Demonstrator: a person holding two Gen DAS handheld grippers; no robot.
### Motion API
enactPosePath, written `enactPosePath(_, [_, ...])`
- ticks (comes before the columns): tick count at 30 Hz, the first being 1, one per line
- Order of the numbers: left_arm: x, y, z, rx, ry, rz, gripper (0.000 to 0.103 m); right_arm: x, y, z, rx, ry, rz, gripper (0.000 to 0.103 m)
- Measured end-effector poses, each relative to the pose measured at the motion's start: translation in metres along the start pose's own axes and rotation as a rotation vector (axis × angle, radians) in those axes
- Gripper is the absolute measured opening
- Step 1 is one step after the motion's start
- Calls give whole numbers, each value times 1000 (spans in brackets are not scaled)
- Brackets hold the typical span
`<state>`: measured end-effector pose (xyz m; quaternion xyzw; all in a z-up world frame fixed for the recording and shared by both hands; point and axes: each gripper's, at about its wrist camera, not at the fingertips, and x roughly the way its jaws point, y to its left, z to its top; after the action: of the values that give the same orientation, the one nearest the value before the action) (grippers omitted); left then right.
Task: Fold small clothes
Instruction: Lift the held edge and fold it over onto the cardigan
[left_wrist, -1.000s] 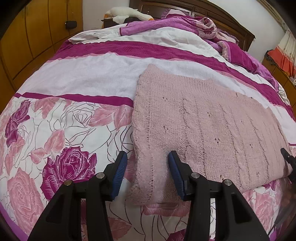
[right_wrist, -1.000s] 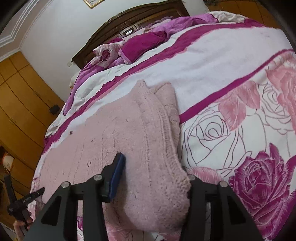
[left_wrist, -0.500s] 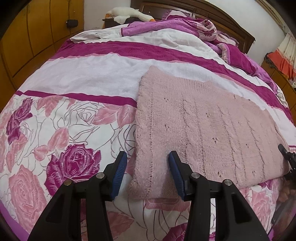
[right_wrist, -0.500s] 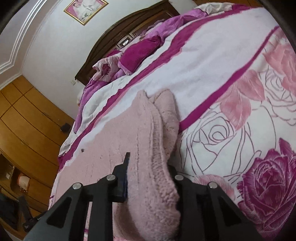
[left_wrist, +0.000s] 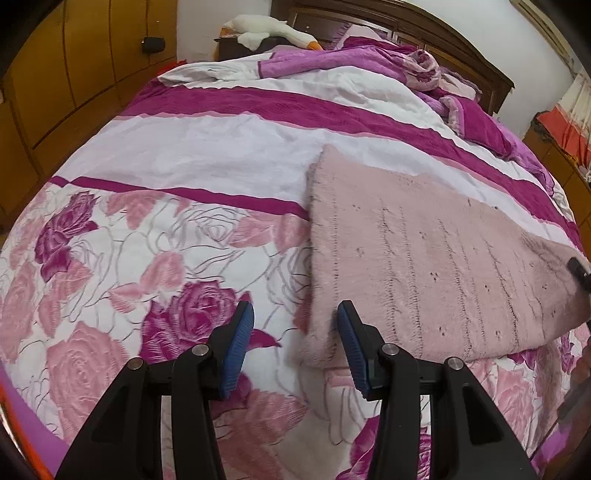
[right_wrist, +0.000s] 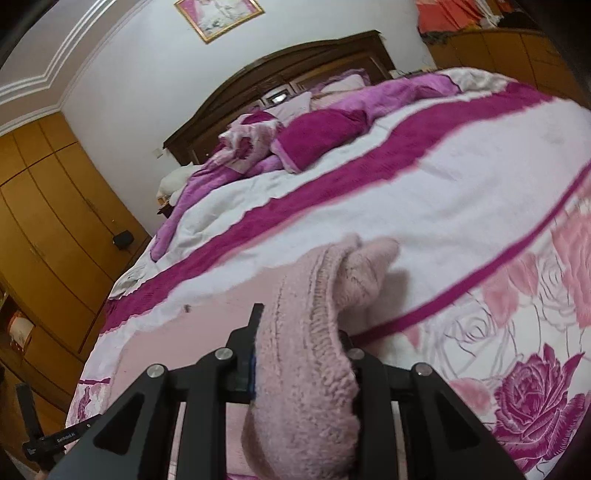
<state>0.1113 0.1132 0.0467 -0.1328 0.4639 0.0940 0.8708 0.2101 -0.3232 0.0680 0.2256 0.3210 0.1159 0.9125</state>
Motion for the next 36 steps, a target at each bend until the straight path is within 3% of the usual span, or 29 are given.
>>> enactPosePath(17, [-11, 44, -8, -124, -19, -17, 25, 17, 150, 11, -291, 31, 26, 24])
enactPosePath(24, [-7, 56, -12, -153, -9, -16, 25, 55, 219, -33, -499, 137, 49, 25])
enactPosePath(31, [-4, 58, -14, -156, -3, -21, 25, 108, 227, -90, -588, 302, 48, 25])
enactPosePath(36, [-1, 62, -15, -168, -1, -26, 25, 111, 234, -95, -647, 316, 42, 24])
